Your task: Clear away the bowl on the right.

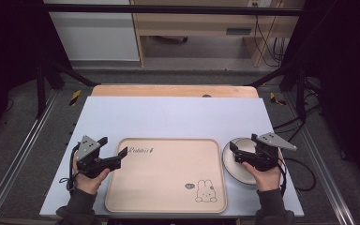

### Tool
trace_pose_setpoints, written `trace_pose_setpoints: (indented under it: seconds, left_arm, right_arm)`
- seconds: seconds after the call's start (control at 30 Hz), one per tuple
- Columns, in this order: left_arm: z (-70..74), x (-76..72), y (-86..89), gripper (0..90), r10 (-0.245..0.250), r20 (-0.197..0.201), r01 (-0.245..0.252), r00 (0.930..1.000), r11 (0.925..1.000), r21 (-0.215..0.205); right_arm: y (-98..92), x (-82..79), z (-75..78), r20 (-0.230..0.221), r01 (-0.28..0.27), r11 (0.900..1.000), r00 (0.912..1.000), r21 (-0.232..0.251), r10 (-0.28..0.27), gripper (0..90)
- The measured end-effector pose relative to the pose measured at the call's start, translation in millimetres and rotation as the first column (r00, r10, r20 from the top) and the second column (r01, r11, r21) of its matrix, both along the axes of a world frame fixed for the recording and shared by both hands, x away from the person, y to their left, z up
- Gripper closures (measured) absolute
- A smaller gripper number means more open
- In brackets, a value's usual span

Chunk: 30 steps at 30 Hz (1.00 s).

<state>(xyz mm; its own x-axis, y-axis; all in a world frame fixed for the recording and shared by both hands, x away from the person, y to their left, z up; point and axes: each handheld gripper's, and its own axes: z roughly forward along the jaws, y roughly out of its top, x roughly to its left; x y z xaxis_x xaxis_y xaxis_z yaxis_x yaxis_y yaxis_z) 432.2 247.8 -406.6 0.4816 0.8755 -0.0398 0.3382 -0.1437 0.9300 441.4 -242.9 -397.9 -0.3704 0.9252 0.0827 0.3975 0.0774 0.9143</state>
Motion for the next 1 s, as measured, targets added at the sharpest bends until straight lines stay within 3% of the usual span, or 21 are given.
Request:
trace_pose_setpoints:
  seconds: [0.5, 1.0]
  left_arm:
    - [-1.3, 0.7, 0.3, 14.3, -0.001, -0.004, 0.001, 1.0000, 1.0000, 0.007]
    - [-2.4, 1.1, -0.4, 14.3, 0.000, -0.007, 0.001, 1.0000, 1.0000, 0.009]
  right_arm:
    - [-16.3, 1.9, 0.7, -0.050, 0.044, 0.999, 0.9978, -0.021, -0.045, 13.4]
    - [-36.8, 4.5, -4.1, -0.092, 0.120, 0.992, 0.9882, -0.035, -0.122, 16.8]
